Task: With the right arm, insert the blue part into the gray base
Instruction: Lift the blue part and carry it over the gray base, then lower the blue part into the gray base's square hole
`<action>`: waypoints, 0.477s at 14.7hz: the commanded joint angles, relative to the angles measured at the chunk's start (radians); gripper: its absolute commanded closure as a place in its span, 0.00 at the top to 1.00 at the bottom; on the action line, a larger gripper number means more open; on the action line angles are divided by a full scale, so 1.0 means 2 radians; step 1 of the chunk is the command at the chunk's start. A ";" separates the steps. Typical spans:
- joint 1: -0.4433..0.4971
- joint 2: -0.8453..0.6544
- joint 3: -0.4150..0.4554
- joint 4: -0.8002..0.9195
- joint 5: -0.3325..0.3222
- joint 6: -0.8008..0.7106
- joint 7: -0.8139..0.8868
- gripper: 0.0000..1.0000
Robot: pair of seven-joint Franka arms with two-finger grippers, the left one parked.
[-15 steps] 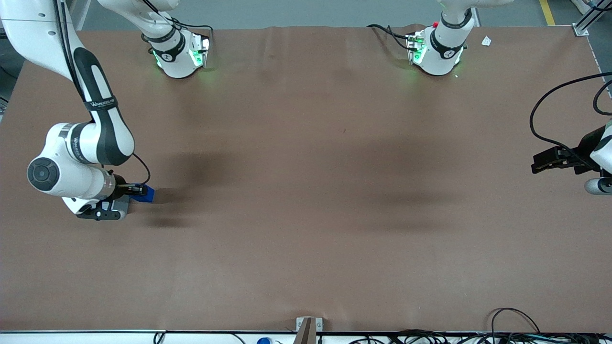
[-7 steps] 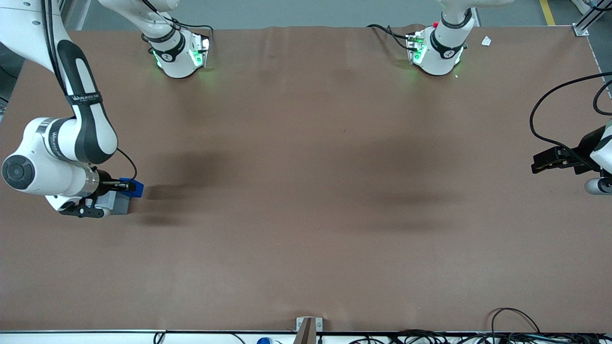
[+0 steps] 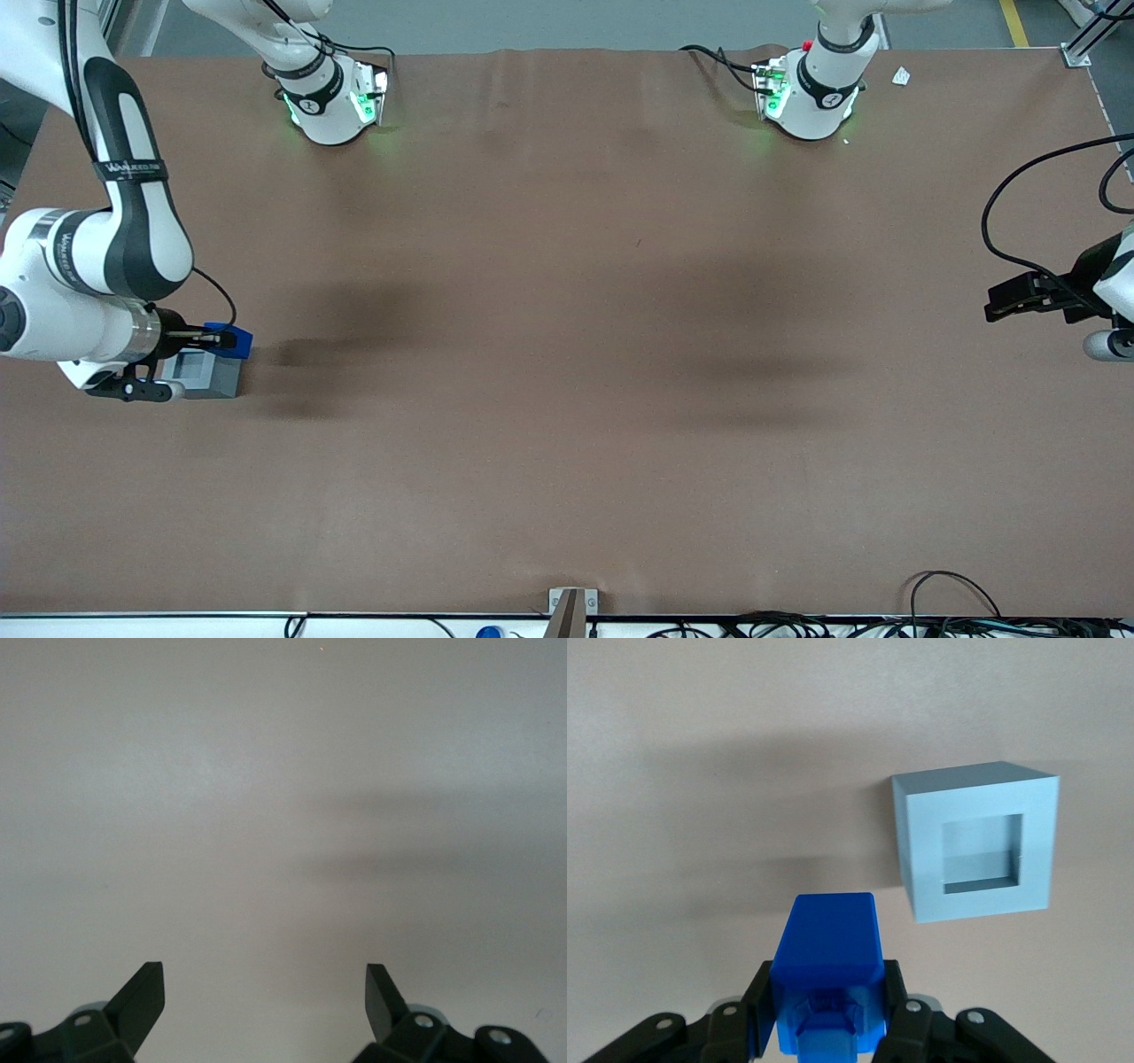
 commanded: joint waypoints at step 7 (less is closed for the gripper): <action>-0.055 0.011 0.003 0.036 0.007 -0.003 -0.100 0.16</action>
